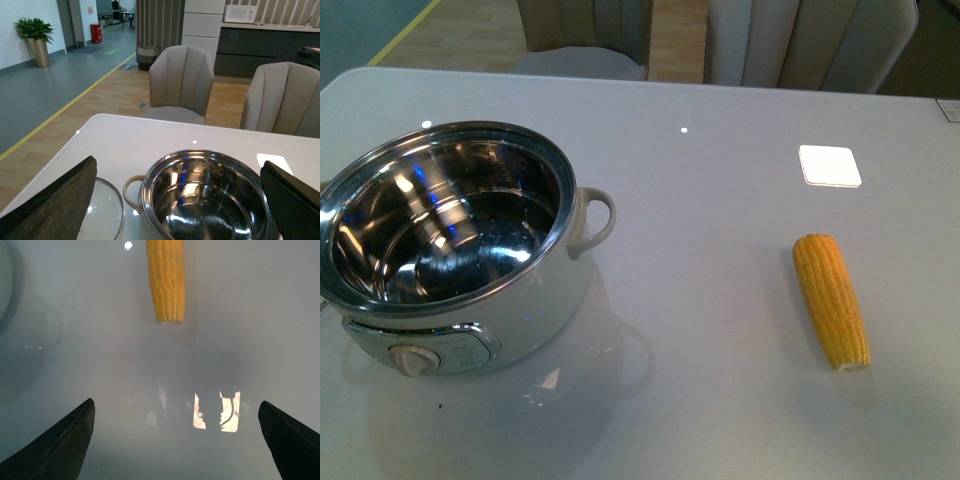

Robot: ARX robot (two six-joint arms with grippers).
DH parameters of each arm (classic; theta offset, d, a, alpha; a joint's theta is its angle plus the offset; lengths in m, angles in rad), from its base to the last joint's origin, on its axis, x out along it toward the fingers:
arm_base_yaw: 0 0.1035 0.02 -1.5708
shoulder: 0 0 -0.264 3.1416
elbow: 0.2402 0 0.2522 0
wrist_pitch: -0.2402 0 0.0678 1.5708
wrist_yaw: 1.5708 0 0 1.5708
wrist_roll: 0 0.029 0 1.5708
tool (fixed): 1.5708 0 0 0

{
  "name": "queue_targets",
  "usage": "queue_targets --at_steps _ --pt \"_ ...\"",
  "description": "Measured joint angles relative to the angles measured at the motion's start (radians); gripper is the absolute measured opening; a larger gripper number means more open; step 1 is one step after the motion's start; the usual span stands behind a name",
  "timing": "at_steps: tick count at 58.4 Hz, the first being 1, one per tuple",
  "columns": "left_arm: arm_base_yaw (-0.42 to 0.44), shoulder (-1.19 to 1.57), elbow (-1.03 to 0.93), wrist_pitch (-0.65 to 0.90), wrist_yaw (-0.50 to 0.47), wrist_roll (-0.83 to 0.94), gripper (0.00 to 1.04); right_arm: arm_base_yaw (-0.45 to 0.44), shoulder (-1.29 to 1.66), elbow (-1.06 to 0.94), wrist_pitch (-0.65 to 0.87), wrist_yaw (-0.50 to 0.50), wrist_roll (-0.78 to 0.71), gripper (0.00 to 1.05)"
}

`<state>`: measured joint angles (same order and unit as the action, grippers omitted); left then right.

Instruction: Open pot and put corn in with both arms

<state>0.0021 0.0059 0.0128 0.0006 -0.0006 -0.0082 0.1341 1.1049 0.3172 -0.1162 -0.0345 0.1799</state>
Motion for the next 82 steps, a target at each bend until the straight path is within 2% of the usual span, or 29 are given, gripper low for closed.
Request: queue_targets --at_steps 8,16,31,50,57,69,72,82 --pt "0.000 0.000 0.000 0.000 0.000 0.000 0.98 0.065 0.373 0.111 0.256 0.034 -0.004 0.96" --pt "0.000 0.000 0.000 0.000 0.000 0.000 0.98 0.077 0.693 0.230 0.377 0.084 -0.029 0.96" --pt "0.000 0.000 0.000 0.000 0.000 0.000 0.98 0.061 0.916 0.330 0.437 0.098 -0.068 0.96" --pt "0.000 0.000 0.000 0.000 0.000 0.000 0.98 0.055 1.035 0.441 0.444 0.099 -0.082 0.95" --pt "0.000 0.000 0.000 0.000 0.000 0.000 0.98 0.058 1.081 0.469 0.444 0.102 -0.095 0.89" --pt "0.000 0.000 0.000 0.000 0.000 0.000 0.98 0.069 1.111 0.483 0.438 0.101 -0.107 0.59" --pt "0.000 0.000 0.000 0.000 0.000 0.000 0.98 0.072 1.112 0.484 0.437 0.099 -0.111 0.47" --pt "0.000 0.000 0.000 0.000 0.000 0.000 0.98 0.080 1.095 0.473 0.436 0.084 -0.115 0.30"
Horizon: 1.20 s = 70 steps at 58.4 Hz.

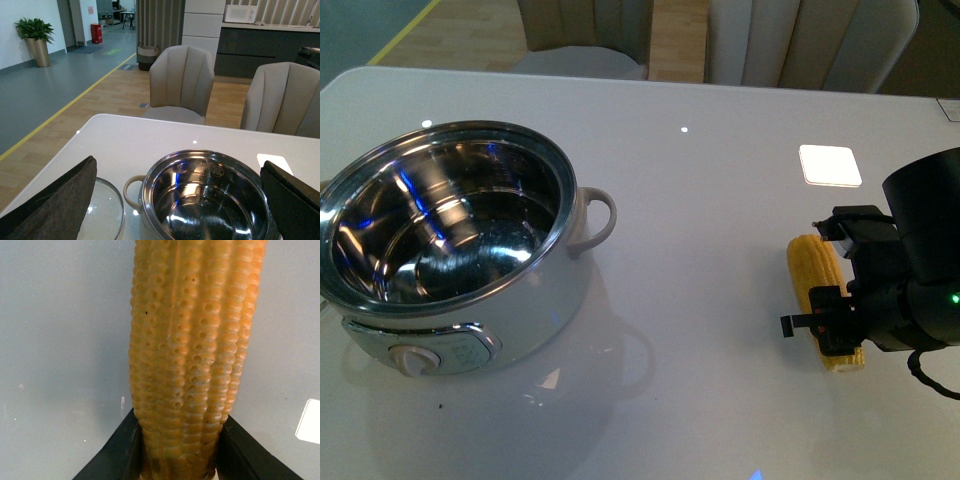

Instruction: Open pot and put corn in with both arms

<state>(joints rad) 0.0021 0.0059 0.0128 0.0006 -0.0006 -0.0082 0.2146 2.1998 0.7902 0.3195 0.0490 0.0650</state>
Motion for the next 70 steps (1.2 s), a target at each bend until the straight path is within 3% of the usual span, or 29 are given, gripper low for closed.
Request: queue_targets --at_steps 20,33,54,70 --pt "0.000 0.000 0.000 0.000 0.000 0.000 0.98 0.016 -0.299 -0.047 -0.082 -0.127 0.041 0.18" --pt "0.000 0.000 0.000 0.000 0.000 0.000 0.98 0.099 -0.486 0.056 -0.201 -0.219 0.163 0.15" --pt "0.000 0.000 0.000 0.000 0.000 0.000 0.98 0.299 -0.424 0.267 -0.269 -0.280 0.345 0.14" --pt "0.000 0.000 0.000 0.000 0.000 0.000 0.98 0.383 -0.248 0.437 -0.315 -0.320 0.459 0.14"
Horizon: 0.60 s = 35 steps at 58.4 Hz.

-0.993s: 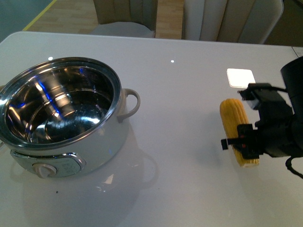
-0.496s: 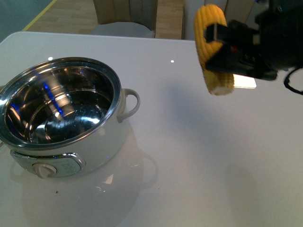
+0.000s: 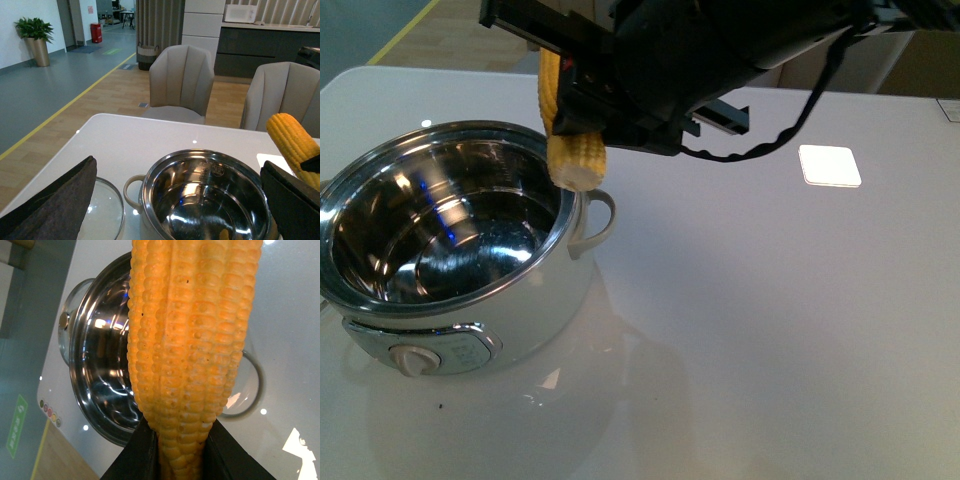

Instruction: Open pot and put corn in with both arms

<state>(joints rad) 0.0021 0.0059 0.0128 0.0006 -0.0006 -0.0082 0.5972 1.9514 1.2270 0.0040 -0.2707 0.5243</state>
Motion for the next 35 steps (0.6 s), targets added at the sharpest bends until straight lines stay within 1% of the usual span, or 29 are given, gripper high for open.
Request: queue_targets --at_steps 14,33,35 --pt "0.000 0.000 0.000 0.000 0.000 0.000 0.98 0.059 0.111 0.094 -0.038 -0.034 0.051 0.14" --pt "0.000 0.000 0.000 0.000 0.000 0.000 0.98 0.115 0.204 0.176 -0.094 -0.063 0.055 0.14" --pt "0.000 0.000 0.000 0.000 0.000 0.000 0.98 0.116 0.213 0.189 -0.101 -0.064 0.055 0.17"
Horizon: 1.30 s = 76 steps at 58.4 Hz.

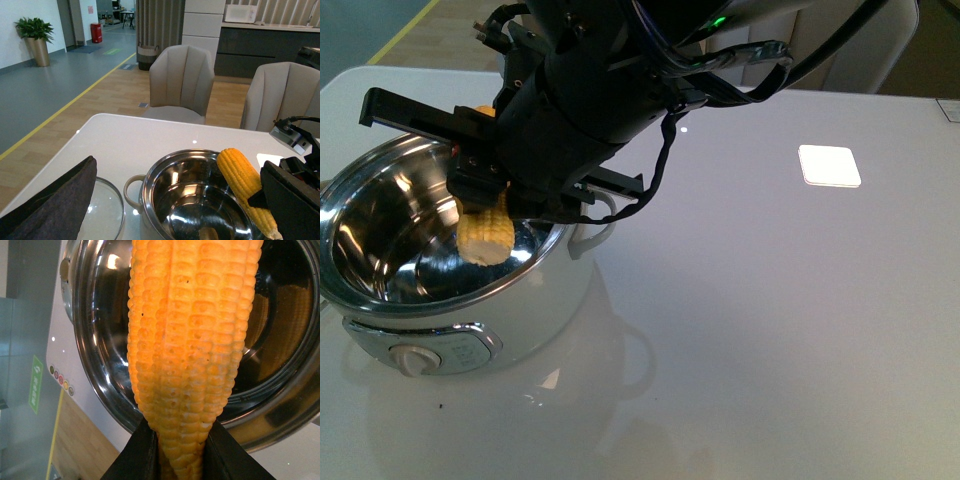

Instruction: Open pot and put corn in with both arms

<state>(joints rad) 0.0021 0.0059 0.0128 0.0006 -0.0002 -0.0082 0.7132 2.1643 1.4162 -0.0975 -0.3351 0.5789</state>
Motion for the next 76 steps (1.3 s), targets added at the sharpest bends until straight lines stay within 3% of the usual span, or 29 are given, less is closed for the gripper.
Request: queue_targets --at_steps 13,27,46,60,69,76 --pt "0.000 0.000 0.000 0.000 0.000 0.000 0.98 0.000 0.048 0.069 -0.044 -0.001 0.002 0.61" --pt "0.000 0.000 0.000 0.000 0.000 0.000 0.98 -0.008 0.053 0.088 -0.056 0.000 0.010 0.97" --pt "0.000 0.000 0.000 0.000 0.000 0.000 0.98 -0.144 -0.169 -0.115 0.104 -0.029 0.093 0.96" --pt "0.000 0.000 0.000 0.000 0.000 0.000 0.98 -0.394 -0.478 -0.343 0.133 0.024 0.016 0.96" --pt "0.000 0.000 0.000 0.000 0.000 0.000 0.98 -0.581 -0.679 -0.492 0.083 0.066 -0.128 0.96" --pt "0.000 0.000 0.000 0.000 0.000 0.000 0.98 -0.738 -0.851 -0.581 0.033 0.034 -0.235 0.96"
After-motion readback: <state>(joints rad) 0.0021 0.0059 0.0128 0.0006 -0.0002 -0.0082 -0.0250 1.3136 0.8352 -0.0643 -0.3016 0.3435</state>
